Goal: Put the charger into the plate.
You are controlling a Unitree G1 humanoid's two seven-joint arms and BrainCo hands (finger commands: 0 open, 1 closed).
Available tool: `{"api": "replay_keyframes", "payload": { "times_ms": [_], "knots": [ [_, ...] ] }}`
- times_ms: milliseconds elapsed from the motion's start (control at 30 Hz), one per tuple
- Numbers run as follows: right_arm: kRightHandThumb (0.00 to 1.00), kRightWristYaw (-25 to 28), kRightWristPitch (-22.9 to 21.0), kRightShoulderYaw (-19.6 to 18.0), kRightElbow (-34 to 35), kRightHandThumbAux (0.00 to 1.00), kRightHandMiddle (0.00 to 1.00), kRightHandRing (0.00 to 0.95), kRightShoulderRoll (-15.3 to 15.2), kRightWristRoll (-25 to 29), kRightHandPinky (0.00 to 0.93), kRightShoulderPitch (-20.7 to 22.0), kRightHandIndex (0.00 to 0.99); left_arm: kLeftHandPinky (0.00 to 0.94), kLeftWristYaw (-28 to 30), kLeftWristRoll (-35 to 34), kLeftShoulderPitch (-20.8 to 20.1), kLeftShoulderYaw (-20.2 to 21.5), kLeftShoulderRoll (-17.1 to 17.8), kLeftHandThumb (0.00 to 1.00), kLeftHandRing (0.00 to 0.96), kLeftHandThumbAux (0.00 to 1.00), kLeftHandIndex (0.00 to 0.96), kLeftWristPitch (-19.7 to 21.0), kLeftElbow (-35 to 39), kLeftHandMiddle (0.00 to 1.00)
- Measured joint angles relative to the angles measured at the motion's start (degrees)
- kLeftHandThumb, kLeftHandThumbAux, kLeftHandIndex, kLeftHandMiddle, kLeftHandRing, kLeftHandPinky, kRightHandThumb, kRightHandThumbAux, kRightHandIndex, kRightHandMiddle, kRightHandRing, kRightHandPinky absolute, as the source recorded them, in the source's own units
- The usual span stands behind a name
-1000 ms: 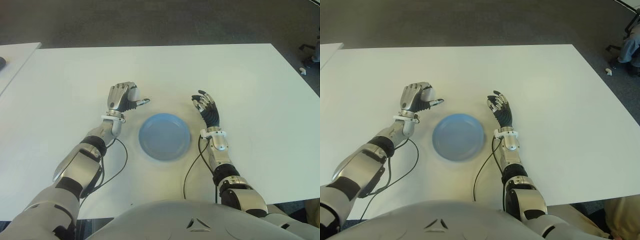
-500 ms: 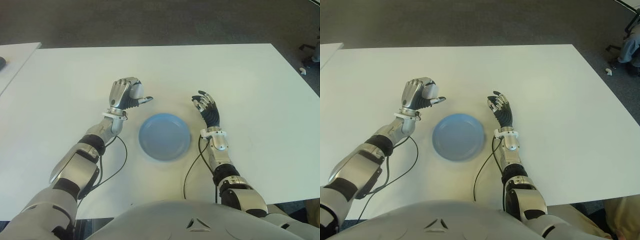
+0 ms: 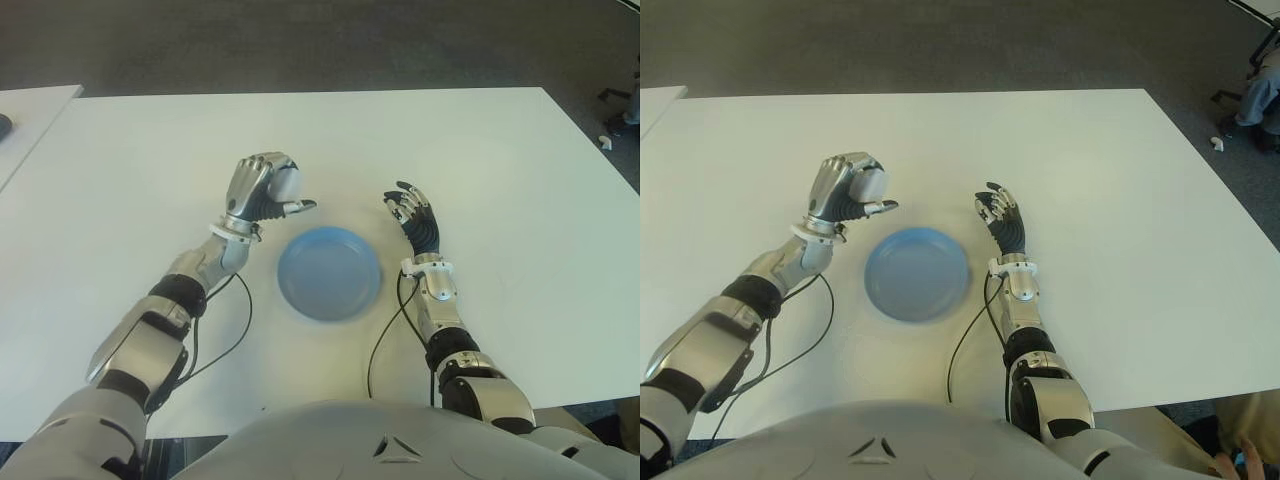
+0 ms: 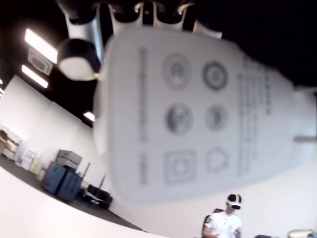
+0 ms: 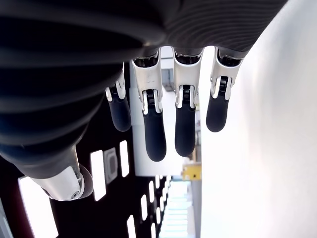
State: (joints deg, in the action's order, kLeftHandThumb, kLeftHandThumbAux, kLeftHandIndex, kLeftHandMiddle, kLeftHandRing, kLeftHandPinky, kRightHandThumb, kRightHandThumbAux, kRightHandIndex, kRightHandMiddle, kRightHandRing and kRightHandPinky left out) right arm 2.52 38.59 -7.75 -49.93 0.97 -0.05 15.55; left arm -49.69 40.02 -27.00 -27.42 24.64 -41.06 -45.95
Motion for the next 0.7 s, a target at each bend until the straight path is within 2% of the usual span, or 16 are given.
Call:
{"api": "replay_keyframes", "payload": {
  "times_ms": [700],
  "knots": [
    [0.000, -0.86, -0.26, -0.03, -0.47, 0.605, 0.360, 0.306, 0.13, -0.03, 0.249, 0.22, 0.199, 0.893, 10.24, 0.12, 8.04, 0.07, 1.43, 0.492, 0.888, 0.595, 0.837, -4.67, 12.64, 0.904]
  ]
}}
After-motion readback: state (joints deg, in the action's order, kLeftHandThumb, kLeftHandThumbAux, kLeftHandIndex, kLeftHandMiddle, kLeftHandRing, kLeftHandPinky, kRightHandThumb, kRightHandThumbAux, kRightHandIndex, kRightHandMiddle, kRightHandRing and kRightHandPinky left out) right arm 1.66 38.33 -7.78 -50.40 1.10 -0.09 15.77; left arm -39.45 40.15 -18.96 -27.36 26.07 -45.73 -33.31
